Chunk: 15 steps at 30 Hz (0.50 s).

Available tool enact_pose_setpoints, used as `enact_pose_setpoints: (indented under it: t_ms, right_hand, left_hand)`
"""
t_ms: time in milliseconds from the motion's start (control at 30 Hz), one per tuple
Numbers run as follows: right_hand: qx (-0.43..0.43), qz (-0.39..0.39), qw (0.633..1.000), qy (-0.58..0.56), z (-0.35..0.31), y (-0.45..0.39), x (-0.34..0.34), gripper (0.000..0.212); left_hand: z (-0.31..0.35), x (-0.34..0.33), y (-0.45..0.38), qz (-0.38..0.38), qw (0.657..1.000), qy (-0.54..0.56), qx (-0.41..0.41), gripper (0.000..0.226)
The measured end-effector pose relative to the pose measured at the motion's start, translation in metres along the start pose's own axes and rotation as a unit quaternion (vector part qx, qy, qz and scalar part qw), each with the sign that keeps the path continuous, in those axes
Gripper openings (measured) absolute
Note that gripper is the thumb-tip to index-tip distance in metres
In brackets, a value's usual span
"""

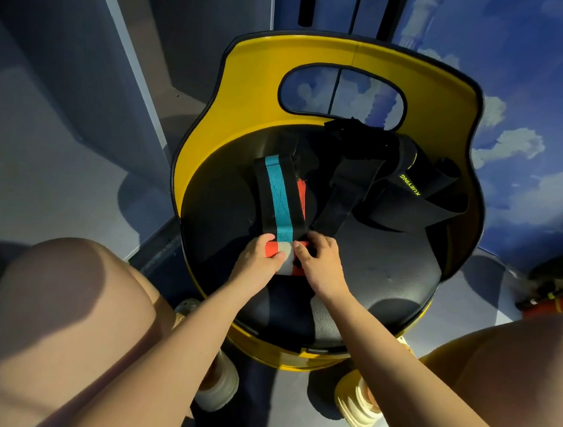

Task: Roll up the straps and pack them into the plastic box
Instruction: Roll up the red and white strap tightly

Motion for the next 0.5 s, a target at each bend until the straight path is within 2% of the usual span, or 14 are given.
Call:
enact_pose_setpoints:
  t_ms: [100,167,233,267,400,500]
  right_hand:
    - [0.121,0.024,0.991,0.049,-0.013,0.007,0.008,0.029]
    - [0.164,-0.052,0.982,0.077,-0.012,0.008,0.009,0.038]
    - [0.187,-0.135,0.965,0.123,-0.007,0.010,0.011,0.062]
    - [0.192,-0.155,0.958,0.146,-0.006,0.010,0.012,0.067]
    - [0.191,-0.146,0.954,0.179,-0.008,0.004,0.018,0.060]
    - [0.178,-0.166,0.953,0.178,-0.009,0.000,0.019,0.059]
  left_hand:
    - [0.001,0.001,-0.008,-0.005,0.999,-0.032,0.017,0.045]
    - [0.000,0.003,-0.013,-0.007,0.998,-0.048,0.044,0.042]
    - [0.000,0.004,-0.019,-0.016,0.997,-0.044,0.064,0.041]
    - [-0.001,0.004,-0.021,-0.023,0.997,-0.040,0.070,0.041]
    - [-0.002,0.005,-0.020,-0.038,0.997,-0.029,0.060,0.043]
    - [0.001,0.011,-0.010,-0.010,0.997,-0.074,-0.006,0.042]
Point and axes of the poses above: each hand's wrist, its own y-axis away from the middle knuckle, its own x-axis out of the back of the hand, z = x × y, the point moved 5 cm from there along -y, towards the middle knuckle, and after that the axes turned 4 degrees about -y, right-handed, at the moved point
